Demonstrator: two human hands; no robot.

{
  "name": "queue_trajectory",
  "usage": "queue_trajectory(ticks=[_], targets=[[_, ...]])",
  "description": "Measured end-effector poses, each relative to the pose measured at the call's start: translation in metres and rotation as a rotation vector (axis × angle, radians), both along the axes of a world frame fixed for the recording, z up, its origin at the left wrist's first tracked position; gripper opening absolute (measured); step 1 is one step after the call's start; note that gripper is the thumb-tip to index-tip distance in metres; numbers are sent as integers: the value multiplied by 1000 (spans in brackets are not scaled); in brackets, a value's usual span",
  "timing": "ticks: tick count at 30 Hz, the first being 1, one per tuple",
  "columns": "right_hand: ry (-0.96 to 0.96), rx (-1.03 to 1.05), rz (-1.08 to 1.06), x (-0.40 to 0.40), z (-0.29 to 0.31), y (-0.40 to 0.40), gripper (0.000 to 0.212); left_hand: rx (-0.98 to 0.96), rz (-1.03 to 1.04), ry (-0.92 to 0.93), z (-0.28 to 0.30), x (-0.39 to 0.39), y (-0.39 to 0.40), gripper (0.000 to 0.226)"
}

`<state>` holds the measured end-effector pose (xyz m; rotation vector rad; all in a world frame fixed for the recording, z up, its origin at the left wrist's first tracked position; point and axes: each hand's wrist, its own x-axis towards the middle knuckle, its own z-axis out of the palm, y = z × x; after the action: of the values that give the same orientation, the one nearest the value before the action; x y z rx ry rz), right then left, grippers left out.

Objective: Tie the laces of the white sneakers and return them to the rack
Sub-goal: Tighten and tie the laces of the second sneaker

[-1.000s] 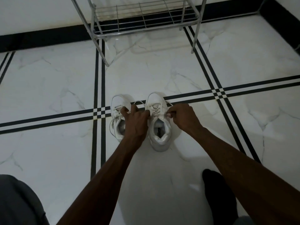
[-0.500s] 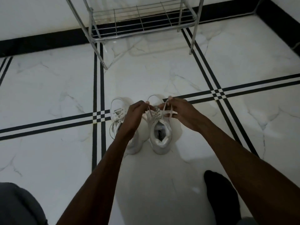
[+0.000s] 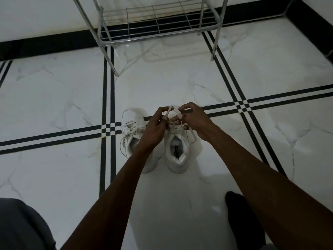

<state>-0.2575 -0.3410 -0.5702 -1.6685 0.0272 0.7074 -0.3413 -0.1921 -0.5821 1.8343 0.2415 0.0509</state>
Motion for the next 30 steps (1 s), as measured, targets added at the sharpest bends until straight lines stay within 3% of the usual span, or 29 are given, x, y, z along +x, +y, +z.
queue_trajectory(ticks=[2,7,10,16,18,20,24,26,30], targets=[[-14,-23,-41,2,0,2,19,56,-30,-25,4,2,1,31],[-73,14,139,6,-7,0,19,89,-8,-13,7,7,2,10],[-9,108,210,5,-6,-2,27,38,77,12,4,7,2,17],[80,205,-34,0,-6,11,27,-85,105,85,-2,6,2,30],[71,215,2,0,-4,8,24,-124,157,136,-6,9,7,29],[-55,85,169,3,-2,-2,21,-132,199,174,-9,10,11,29],[-475,-376,499,19,4,-12,21,-130,180,194,-12,10,13,21],[-663,-471,513,21,4,-5,20,-140,158,160,-11,9,9,16],[-827,-407,310,10,-5,8,13,-209,172,151,-6,7,7,25]])
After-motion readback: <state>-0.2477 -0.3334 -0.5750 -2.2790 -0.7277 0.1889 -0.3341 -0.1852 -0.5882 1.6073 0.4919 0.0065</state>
